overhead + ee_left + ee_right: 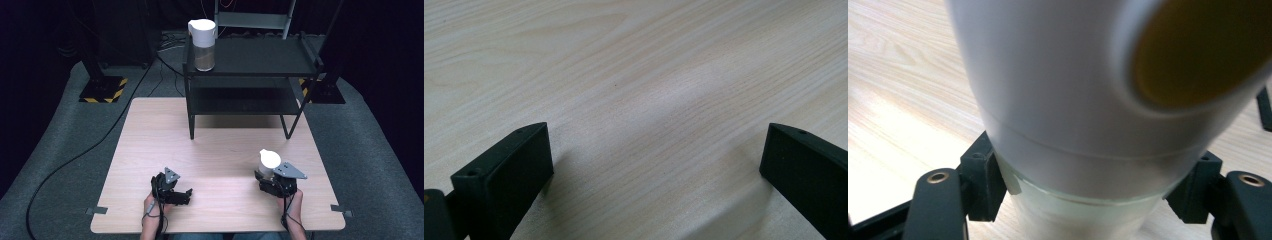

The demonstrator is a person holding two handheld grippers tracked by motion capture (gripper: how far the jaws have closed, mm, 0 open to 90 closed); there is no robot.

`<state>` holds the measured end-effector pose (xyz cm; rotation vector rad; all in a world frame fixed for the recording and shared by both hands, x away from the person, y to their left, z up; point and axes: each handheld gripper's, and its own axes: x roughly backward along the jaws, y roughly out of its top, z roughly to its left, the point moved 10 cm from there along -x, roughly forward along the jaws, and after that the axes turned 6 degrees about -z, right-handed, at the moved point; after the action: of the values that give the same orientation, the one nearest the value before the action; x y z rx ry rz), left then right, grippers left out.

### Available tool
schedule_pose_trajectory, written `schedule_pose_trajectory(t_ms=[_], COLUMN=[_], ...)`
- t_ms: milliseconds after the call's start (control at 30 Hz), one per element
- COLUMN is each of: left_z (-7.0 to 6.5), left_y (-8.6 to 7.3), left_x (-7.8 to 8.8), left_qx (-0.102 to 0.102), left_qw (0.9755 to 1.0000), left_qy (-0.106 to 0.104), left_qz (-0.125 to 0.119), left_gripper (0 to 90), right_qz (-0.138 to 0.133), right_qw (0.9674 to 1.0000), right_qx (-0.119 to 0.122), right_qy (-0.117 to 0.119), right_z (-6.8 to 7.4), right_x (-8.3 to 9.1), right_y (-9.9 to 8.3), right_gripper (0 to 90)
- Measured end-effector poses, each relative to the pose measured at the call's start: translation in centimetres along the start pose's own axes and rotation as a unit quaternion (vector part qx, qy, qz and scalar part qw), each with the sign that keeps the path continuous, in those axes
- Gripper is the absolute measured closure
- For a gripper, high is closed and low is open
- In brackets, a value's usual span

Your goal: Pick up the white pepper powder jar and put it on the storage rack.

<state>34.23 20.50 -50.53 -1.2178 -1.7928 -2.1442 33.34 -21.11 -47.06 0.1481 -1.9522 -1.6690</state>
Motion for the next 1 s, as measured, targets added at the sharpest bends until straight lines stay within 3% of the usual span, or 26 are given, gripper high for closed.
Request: schedule_pose_trajectory(t_ms=[1000], left_z=[0.0], left_y=[0.0], left_x=[0.0], left_qx=[0.001], left_qw=[1.0], left_qy=[0.002], left_qz=[-0.001], left_gripper=[0.5], right_qz=[0.006], right_qw=[0.9993], right_qx=[-0.005], right_qy=[-0.035], right_z=[-2.8], right_x=[0.7], right_y=[1.2], right_gripper=[29.6])
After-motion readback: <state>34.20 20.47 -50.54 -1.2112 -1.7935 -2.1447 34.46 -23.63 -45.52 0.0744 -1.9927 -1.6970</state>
